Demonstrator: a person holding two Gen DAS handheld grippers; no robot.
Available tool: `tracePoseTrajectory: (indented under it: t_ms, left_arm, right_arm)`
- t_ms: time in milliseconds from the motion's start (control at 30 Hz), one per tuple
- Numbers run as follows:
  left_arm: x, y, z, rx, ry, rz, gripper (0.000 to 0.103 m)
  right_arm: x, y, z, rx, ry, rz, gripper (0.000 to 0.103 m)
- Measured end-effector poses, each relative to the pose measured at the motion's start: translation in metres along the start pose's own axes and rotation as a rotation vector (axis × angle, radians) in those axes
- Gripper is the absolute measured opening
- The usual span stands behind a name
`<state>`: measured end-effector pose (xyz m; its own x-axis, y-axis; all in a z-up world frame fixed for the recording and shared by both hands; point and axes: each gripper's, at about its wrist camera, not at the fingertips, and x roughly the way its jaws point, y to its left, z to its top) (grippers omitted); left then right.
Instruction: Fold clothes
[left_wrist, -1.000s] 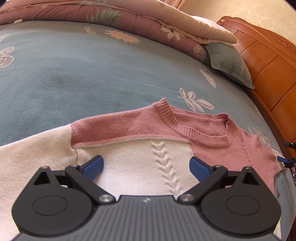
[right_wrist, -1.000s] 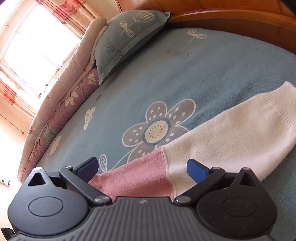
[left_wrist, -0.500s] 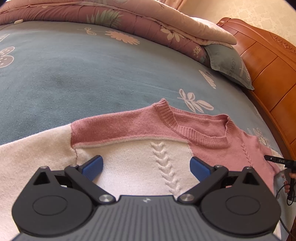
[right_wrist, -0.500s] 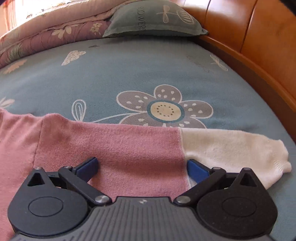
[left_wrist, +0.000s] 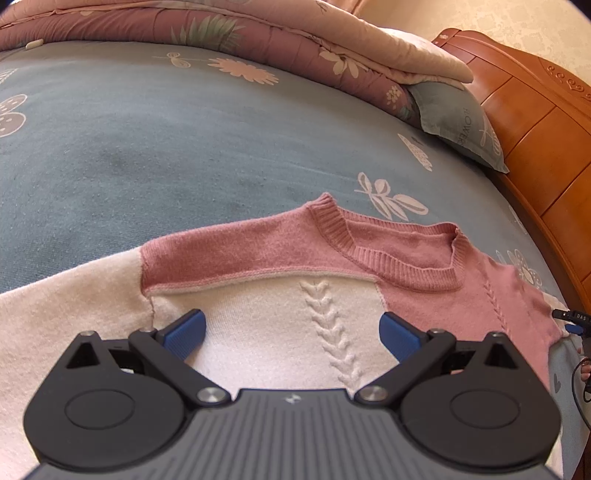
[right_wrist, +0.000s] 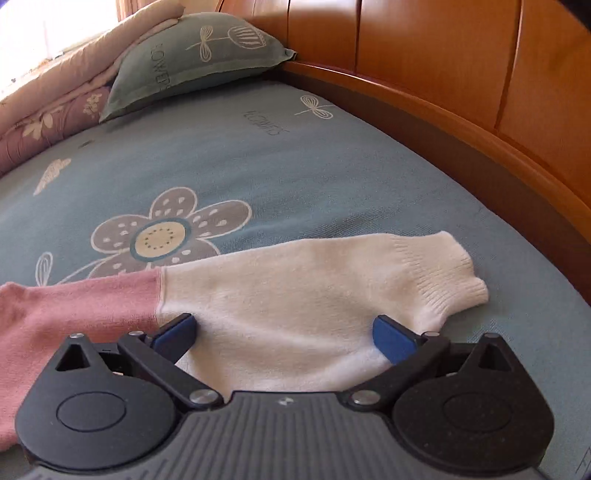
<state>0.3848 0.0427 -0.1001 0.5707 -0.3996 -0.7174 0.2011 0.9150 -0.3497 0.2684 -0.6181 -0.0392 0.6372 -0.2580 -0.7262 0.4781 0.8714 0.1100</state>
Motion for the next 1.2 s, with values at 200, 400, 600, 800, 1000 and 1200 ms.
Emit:
tracePoseTrajectory:
  t_ms: [200,400,600,800,1000,1200]
  left_arm:
    - [-0.016,-0.024,-0.005,0.06,0.032,0.111,0.099]
    - [-0.074,-0.069,-0.046,0.195,0.013,0.058,0.099]
    - [-0.122,-0.098,-0.114,0.172,0.072,-0.076,0.1]
    - [-0.137,-0.083,-0.161,-0.135,0.155,-0.256,0.099]
    - [-0.117,-0.069,-0.183,-0.332,0.222,-0.365,0.099]
    - [-0.094,-0.081,-0.176,-0.345,0.288,-0.411,0.099]
  right_arm:
    - [-0.054,0.029,-0.015,0.011,0.025,0.265,0.103]
    - [-0.118,0.09,-0.077,-0.043,0.145,0.598,0.103]
    - [-0.17,0.137,-0.159,-0.017,0.279,0.846,0.103]
    - [-0.189,0.151,-0.22,0.043,0.364,0.916,0.103]
    - [-0.193,0.168,-0.248,0.02,0.425,0.947,0.103]
    - [-0.191,0.196,-0.241,-0.118,0.431,0.947,0.103]
